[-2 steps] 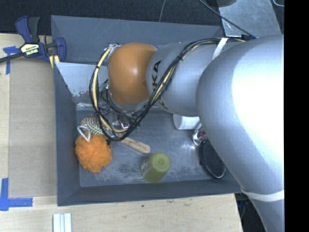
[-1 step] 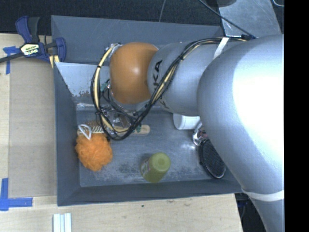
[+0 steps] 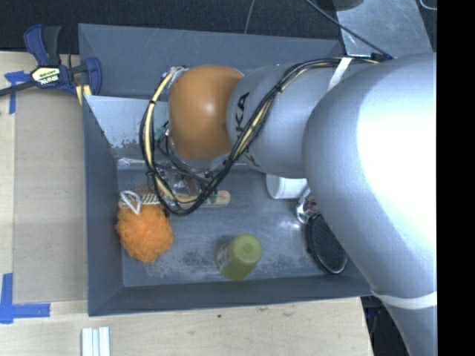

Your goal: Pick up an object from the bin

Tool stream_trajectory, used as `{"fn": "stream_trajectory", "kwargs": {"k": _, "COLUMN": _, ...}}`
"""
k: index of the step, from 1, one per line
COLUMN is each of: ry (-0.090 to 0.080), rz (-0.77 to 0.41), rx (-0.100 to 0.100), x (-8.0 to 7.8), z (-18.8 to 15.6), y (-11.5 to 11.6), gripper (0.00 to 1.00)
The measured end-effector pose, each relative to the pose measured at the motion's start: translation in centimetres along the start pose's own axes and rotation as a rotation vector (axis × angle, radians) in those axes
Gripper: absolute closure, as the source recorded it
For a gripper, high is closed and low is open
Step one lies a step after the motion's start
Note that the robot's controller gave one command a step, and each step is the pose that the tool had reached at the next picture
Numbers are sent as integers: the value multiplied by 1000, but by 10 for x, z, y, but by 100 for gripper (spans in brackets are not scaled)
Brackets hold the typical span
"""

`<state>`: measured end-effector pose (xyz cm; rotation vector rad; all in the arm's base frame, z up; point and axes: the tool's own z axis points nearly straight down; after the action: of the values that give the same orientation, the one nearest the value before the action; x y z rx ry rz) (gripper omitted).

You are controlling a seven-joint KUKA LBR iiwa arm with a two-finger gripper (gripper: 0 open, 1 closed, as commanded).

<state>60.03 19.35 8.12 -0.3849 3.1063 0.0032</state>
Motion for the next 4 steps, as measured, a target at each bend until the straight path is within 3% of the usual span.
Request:
{"fn": "stream_trajectory", "kwargs": {"k": 1, "ry": 0, "rz": 0, "rx": 0, "x": 0, "z": 0, "y": 0, "gripper": 100}}
{"fn": "stream_trajectory", "kwargs": {"k": 2, "ry": -6, "rz": 233, "rx": 0, "x": -1, "z": -53, "y": -24, "gripper": 100}}
{"fn": "stream_trajectory", "kwargs": {"k": 3, "ry": -17, "rz": 234, "rx": -2, "x": 31, "z": -233, "y": 10, "gripper": 100}}
{"fn": "stream_trajectory", "kwargs": {"k": 4, "ry": -16, "rz": 458, "rx": -4, "x": 35, "z": -224, "y": 26, "gripper": 100}}
